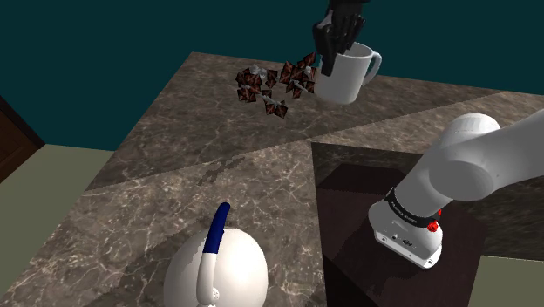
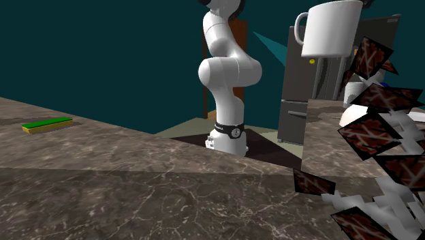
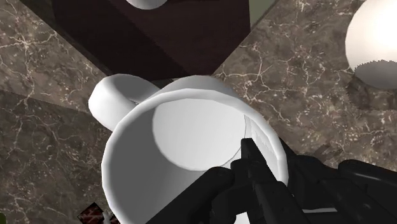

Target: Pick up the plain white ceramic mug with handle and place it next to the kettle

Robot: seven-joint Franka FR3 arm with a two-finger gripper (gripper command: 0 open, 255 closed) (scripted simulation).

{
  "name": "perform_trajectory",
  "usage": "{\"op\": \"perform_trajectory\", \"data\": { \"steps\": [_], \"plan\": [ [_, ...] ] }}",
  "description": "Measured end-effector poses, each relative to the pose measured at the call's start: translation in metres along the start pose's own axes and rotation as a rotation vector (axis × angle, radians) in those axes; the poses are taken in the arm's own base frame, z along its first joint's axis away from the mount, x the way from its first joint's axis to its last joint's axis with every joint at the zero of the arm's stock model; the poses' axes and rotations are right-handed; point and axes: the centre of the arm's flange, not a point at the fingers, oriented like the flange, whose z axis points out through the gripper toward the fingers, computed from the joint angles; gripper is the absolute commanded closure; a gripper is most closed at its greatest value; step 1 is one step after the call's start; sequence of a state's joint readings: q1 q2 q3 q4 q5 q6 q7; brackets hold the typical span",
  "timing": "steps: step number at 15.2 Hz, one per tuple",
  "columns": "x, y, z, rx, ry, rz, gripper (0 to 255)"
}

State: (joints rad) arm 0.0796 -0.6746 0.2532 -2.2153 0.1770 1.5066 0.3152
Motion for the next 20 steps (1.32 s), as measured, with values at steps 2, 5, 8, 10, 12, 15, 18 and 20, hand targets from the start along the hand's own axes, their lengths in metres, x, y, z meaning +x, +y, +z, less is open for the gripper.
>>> {"op": "perform_trajectory", "data": {
  "steps": [2, 5, 8, 10, 12, 15, 18, 20],
  "plan": [
    [-0.003, -0.028, 0.004, 0.000, 0.000, 0.000, 255],
    [-0.013, -0.065, 0.007, 0.000, 0.000, 0.001, 255],
    [-0.025, -0.105, 0.004, 0.000, 0.000, 0.000, 255],
    [-0.033, -0.130, 0.006, 0.000, 0.000, 0.000, 255],
    [-0.036, -0.154, 0.005, 0.000, 0.000, 0.000, 255],
    [-0.043, -0.179, 0.013, 0.000, 0.000, 0.000, 255],
    [-0.044, -0.182, 0.027, 0.000, -0.001, 0.001, 255],
    [-0.043, -0.182, 0.037, 0.000, -0.001, 0.001, 255]
  ]
}}
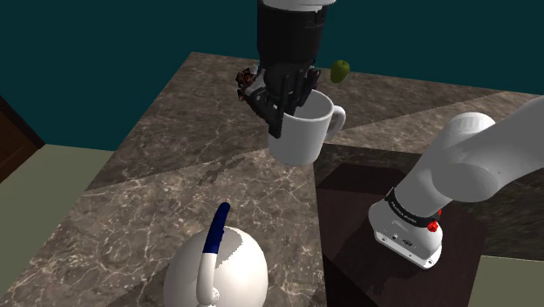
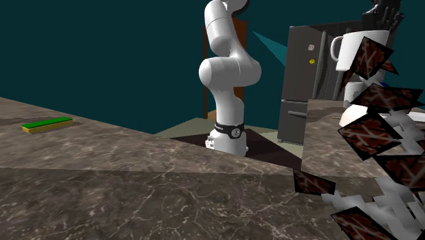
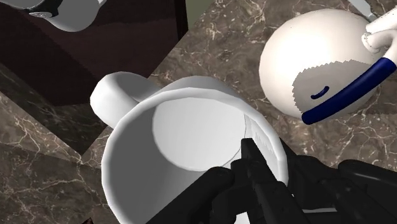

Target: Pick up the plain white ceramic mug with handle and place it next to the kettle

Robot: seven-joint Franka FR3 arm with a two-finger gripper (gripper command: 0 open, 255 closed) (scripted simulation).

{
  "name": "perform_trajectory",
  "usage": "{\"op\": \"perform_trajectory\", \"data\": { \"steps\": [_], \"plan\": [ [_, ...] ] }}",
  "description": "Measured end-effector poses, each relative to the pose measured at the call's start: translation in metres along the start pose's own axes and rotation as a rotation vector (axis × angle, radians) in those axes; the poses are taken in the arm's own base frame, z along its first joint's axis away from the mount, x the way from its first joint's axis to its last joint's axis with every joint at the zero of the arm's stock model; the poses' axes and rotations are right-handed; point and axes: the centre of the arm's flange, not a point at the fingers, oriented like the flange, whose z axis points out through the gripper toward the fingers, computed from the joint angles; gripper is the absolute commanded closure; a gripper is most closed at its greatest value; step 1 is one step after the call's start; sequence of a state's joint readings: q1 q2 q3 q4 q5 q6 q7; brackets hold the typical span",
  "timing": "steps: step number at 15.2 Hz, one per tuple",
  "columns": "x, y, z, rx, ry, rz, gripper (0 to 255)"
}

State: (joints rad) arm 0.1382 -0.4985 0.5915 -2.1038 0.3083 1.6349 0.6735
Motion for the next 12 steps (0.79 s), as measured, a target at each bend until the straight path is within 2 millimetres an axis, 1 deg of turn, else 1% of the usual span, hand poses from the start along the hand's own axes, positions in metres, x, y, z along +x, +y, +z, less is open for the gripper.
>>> {"op": "perform_trajectory", "data": {
  "steps": [12],
  "plan": [
    [0.004, 0.000, 0.064, 0.000, 0.000, 0.000, 255]
  ]
}}
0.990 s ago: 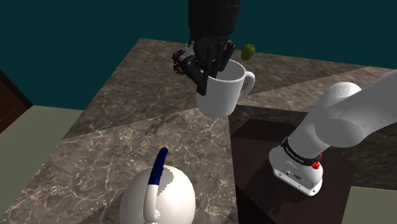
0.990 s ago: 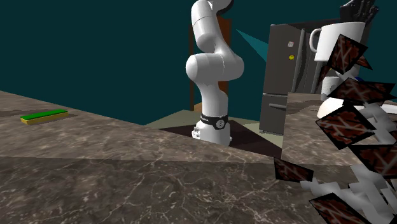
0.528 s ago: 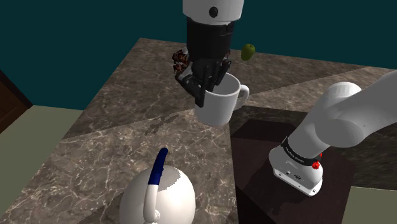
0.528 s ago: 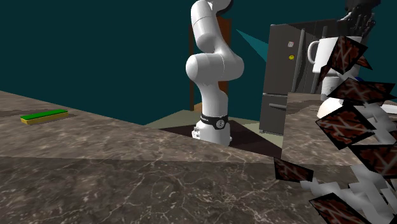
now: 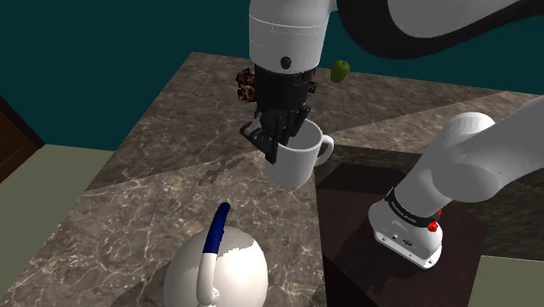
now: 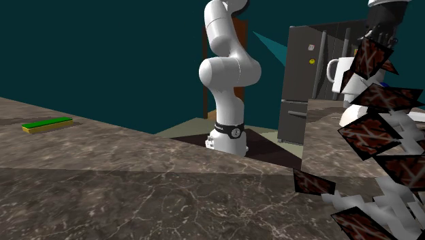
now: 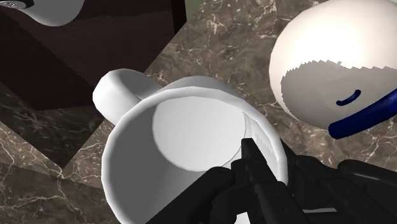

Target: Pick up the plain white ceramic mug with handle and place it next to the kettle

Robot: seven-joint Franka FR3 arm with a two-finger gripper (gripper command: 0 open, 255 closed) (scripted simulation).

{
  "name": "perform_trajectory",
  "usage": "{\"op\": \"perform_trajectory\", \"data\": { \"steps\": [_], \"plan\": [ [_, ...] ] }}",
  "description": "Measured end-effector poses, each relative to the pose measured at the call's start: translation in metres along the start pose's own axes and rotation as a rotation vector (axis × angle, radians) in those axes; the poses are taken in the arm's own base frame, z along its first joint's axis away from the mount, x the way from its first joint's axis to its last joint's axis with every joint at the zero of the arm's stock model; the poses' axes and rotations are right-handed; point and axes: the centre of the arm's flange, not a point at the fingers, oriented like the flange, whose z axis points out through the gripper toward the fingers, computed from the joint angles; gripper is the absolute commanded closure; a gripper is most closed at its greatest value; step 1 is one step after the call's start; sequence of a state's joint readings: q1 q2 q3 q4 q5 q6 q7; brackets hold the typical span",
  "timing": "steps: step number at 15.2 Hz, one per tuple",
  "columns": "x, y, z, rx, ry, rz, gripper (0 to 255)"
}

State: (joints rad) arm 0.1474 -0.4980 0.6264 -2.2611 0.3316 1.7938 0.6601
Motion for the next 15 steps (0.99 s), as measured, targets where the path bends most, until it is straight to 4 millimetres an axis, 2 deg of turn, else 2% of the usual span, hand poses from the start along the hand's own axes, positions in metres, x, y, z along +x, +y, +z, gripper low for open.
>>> {"op": "perform_trajectory", "data": {
  "steps": [15],
  "plan": [
    [0.003, 0.001, 0.078, 0.000, 0.000, 0.000, 255]
  ]
}}
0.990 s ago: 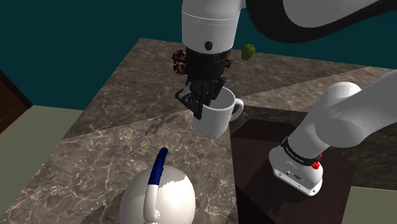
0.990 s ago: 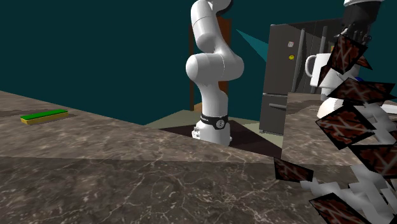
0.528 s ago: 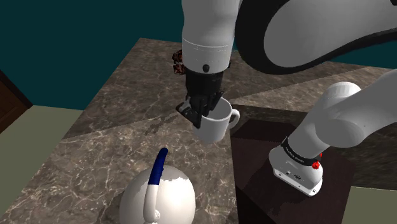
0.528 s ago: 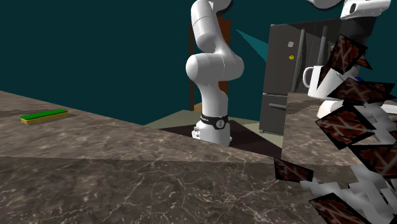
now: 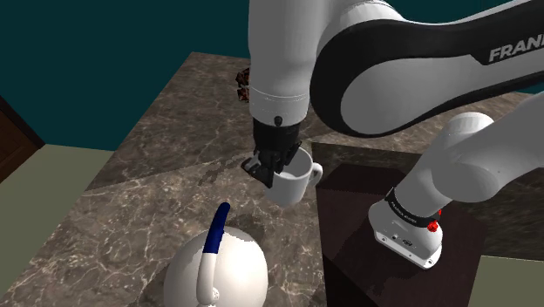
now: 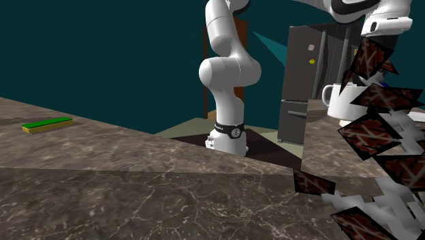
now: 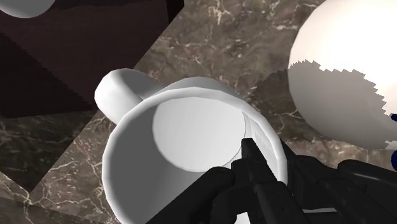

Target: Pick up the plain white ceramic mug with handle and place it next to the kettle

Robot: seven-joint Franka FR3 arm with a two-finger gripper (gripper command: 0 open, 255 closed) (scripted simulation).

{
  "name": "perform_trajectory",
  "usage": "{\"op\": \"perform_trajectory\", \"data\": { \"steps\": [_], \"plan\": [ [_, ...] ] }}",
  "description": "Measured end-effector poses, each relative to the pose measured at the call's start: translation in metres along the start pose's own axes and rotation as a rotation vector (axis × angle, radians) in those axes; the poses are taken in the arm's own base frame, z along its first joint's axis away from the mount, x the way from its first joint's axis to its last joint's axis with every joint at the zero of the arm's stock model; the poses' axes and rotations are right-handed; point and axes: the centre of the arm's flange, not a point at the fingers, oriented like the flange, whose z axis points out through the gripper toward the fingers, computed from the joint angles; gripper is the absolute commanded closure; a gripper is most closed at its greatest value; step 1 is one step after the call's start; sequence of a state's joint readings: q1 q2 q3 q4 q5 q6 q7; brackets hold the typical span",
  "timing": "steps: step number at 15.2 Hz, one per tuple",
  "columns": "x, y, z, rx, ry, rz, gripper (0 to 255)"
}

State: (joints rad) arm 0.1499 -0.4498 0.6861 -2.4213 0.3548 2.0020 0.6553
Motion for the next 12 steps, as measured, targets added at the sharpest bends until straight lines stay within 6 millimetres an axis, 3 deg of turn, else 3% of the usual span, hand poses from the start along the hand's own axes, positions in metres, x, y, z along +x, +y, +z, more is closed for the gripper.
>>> {"op": "perform_trajectory", "data": {
  "steps": [12],
  "plan": [
    [0.003, 0.000, 0.063, 0.000, 0.000, 0.000, 255]
  ]
}}
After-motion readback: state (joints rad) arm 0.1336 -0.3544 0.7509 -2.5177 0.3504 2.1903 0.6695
